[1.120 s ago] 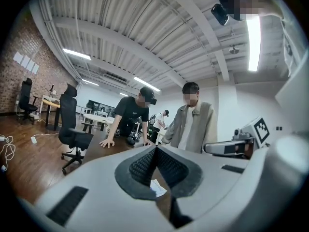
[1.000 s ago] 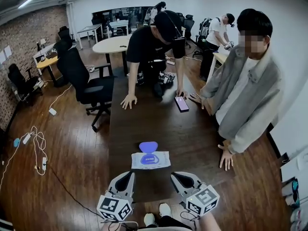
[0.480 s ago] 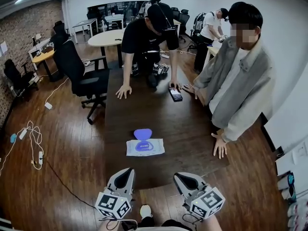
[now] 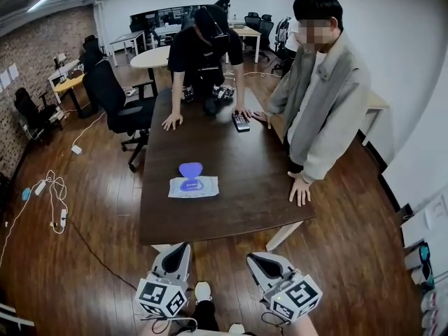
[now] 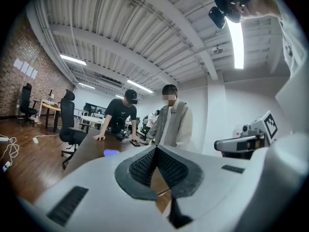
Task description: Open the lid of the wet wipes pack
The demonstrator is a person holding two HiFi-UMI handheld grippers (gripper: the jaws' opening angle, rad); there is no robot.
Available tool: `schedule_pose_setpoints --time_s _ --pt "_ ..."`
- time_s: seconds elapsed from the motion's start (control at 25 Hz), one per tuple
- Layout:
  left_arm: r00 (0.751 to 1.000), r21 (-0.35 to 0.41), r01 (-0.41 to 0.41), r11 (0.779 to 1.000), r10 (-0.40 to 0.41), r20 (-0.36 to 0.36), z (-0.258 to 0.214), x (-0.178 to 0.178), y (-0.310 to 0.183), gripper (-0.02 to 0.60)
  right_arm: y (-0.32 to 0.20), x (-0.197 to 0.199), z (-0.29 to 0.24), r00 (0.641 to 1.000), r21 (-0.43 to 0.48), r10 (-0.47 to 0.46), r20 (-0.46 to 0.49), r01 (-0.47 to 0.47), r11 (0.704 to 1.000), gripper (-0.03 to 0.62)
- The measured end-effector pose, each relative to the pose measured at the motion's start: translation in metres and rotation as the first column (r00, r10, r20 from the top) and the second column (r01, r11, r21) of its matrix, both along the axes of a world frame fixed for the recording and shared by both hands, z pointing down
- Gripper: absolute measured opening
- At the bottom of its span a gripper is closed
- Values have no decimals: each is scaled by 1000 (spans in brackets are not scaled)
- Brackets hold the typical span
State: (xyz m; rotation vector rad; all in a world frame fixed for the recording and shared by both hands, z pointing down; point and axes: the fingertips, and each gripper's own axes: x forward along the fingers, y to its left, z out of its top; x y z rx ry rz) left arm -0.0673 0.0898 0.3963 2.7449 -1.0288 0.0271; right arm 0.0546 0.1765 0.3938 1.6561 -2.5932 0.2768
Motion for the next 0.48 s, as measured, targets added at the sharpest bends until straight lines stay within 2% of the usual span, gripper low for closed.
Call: schedule_pose_setpoints --time_s 0.24,0.48 --pt "1000 -11 5 1000 -5 12 -3 8 96 0 86 15 6 999 -5 -1 51 2 1000 8" --pt "999 27 35 999 -35 3 -33 -1 140 0 129 16 -14 997 36 -13 81 10 999 8"
